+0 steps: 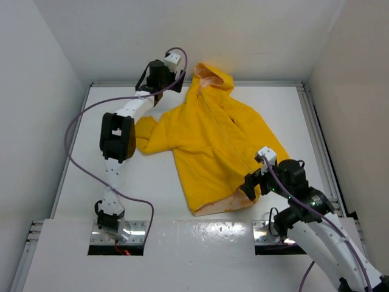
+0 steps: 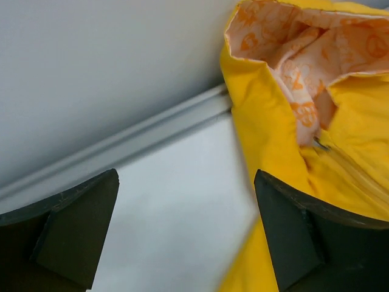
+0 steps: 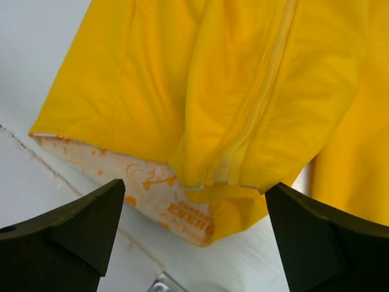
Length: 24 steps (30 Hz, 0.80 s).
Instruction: Zip up the jacket
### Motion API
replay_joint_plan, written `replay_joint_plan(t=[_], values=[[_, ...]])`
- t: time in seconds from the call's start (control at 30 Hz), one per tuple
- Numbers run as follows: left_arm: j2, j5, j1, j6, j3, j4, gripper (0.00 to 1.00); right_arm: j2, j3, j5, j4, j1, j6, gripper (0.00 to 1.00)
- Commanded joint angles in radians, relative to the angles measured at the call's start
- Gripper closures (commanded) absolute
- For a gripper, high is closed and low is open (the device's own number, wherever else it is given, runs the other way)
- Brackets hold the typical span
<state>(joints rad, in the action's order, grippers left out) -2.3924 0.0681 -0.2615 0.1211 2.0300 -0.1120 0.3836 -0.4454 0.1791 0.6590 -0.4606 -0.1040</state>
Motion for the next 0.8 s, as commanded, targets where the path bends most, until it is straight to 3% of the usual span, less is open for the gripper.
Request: replay_joint_plan(t=[0.0, 0.17, 0.23, 0.27, 0.33, 0.5, 0.63, 0.77], values=[[0.275, 0.064, -0.016, -0.115, -0.051, 0.164, 0.00, 0.092, -0.101, -0.056, -0.143, -0.001, 0.009, 0.00], [0.551, 0.052, -0.007, -0.209, -0.194, 0.475, 0.00, 0.218, -0.278, -0.110, -0.165, 0.017, 0.071, 0.00], [0.629, -0.016, 0.002, -0.209, -0.267, 0.563, 0.00, 0.293, -0.407, -0.041, -0.075, 0.049, 0.093, 0.00], [0.698, -0.034, 0.017, -0.222, -0.340, 0.586, 0.00, 0.314, -0.461, 0.079, -0.047, 0.057, 0.151, 0.00], [0.761, -0.047, 0.042, -0.233, -0.404, 0.644, 0.00, 0.330, -0.495, 0.103, -0.004, 0.066, 0.110, 0.00], [0.938, 0.005, 0.119, -0.258, -0.651, 0.657, 0.00, 0.391, -0.451, 0.137, 0.011, 0.166, -0.029, 0.00], [1.039, -0.008, 0.162, -0.291, -0.767, 0.657, 0.00, 0.532, -0.455, 0.132, 0.045, 0.327, 0.001, 0.00], [1.130, -0.022, 0.162, -0.279, -0.850, 0.620, 0.00, 0.639, -0.427, 0.237, -0.004, 0.492, 0.067, 0.00]])
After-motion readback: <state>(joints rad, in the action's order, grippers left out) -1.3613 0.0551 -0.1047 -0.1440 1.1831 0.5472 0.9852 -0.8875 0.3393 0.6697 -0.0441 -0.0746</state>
